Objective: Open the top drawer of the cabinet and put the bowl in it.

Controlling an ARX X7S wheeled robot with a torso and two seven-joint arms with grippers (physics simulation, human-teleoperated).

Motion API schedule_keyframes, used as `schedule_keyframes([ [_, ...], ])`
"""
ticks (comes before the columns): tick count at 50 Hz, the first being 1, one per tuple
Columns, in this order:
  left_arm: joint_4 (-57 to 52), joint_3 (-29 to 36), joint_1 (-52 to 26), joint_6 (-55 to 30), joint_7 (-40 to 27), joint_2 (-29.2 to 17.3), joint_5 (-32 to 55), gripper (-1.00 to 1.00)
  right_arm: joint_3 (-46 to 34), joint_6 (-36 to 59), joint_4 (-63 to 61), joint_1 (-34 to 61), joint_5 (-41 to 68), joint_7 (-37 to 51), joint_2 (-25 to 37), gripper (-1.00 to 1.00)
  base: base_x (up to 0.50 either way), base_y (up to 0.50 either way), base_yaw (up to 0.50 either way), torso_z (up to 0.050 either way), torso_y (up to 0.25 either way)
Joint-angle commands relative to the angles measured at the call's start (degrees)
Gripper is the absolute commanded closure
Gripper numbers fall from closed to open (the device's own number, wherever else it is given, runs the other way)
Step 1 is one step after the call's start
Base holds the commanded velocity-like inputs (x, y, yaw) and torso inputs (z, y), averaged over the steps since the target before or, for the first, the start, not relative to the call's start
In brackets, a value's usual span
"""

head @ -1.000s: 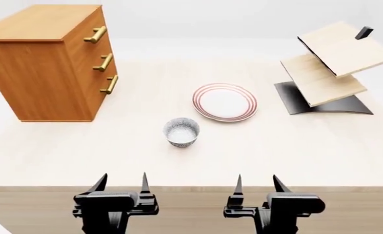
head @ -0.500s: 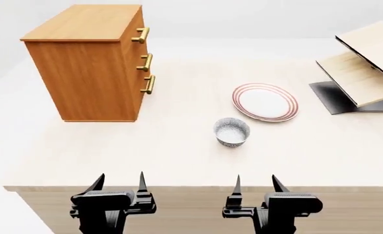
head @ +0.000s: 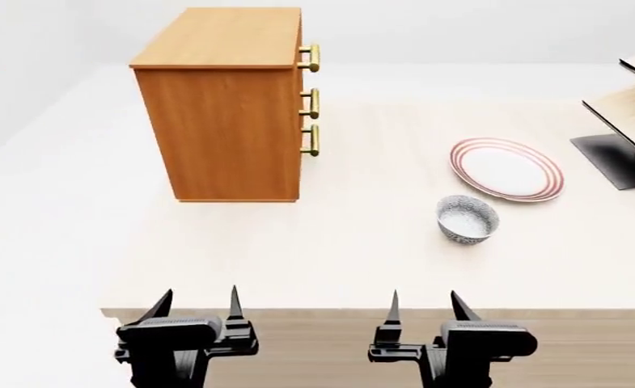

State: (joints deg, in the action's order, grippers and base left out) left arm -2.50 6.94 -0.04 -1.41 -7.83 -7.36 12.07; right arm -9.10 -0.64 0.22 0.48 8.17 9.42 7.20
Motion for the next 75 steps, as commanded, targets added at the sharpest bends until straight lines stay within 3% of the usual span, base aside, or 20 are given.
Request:
schedule_keyframes([
  [1, 0.05, 0.39, -0.21, -0.06, -0.77, -0.45, 0.43, -1.0, -0.3, -0.87, 0.51, 0.09, 0.97, 0.39, 0.27, -1.0, 0.0, 0.0, 0.0, 0.0, 0.0],
  [6, 1.79, -2.37, -3.84, -0.17, -3.12, -1.07, 0.7, -1.0, -0.57, -0.77, 0.21, 0.2, 1.09, 0.53, 0.65, -1.0, 0.0, 0.0, 0.0, 0.0, 0.0],
  [10, 9.64, -9.04, -13.18, 2.24, -8.2, -3.05, 0.06, -1.0, 0.28, -1.02, -1.73, 0.08, 1.73, 0.95, 1.37, -1.0, 0.0, 0.0, 0.0, 0.0, 0.0],
  [17, 41.58, -18.0, -34.63, 13.69, -20.07, -10.96, -5.98, -1.0, 1.37, 4.54, -13.51, 3.2, 0.12, 1.11, 6.72, -1.0, 0.0, 0.0, 0.0, 0.0, 0.0],
  [22, 60.52, -19.38, -44.24, 20.51, -24.39, -15.97, -8.38, -1.0, 2.17, 18.35, -15.77, 17.76, -1.61, -0.74, 12.24, -1.0, 0.0, 0.0, 0.0, 0.0, 0.0],
  [26, 77.29, -19.13, -51.96, 27.63, -26.11, -19.23, -9.64, -1.0, 0.16, 27.11, -8.13, 35.18, -3.34, -3.84, 15.25, -1.0, 0.0, 0.0, 0.0, 0.0, 0.0],
  [30, 77.39, -19.83, -52.25, 26.84, -27.52, -20.43, -9.63, -1.0, -4.19, 27.09, 7.02, 51.75, -7.74, -6.06, 15.96, -1.0, 0.0, 0.0, 0.0, 0.0, 0.0],
  [35, 77.43, -21.03, -52.05, 25.87, -29.23, -21.15, -9.48, -1.0, -10.71, 19.98, 32.0, 68.39, -13.63, -7.14, 14.18, -1.0, 0.0, 0.0, 0.0, 0.0, 0.0],
  [39, 77.44, -22.1, -51.99, 24.92, -29.18, -21.32, -9.17, -1.0, -8.34, 16.22, 47.55, 74.41, -11.13, -6.08, 11.42, -1.0, 0.0, 0.0, 0.0, 0.0, 0.0],
  [46, 77.45, -23.85, -51.89, 23.92, -27.62, -21.45, -8.76, -1.0, -3.87, 9.3, 64.47, 78.08, -6.69, -4.55, 8.34, -1.0, 0.0, 0.0, 0.0, 0.0, 0.0],
  [58, 77.45, -25.52, -52.98, 21.89, -26.17, -21.97, -9.72, -1.0, -2.63, 1.82, 73.67, 77.06, -5.57, -3.85, 7.65, -1.0, 0.0, 0.0, 0.0, 0.0, 0.0],
  [75, 77.43, -26.53, -54.35, 20.63, -24.25, -22.38, -10.61, -1.0, -0.98, 8.34, 67.0, 74.58, -3.42, -5.32, 8.71, -1.0, 0.02, 0.0, 0.0, 0.0, 0.0],
])
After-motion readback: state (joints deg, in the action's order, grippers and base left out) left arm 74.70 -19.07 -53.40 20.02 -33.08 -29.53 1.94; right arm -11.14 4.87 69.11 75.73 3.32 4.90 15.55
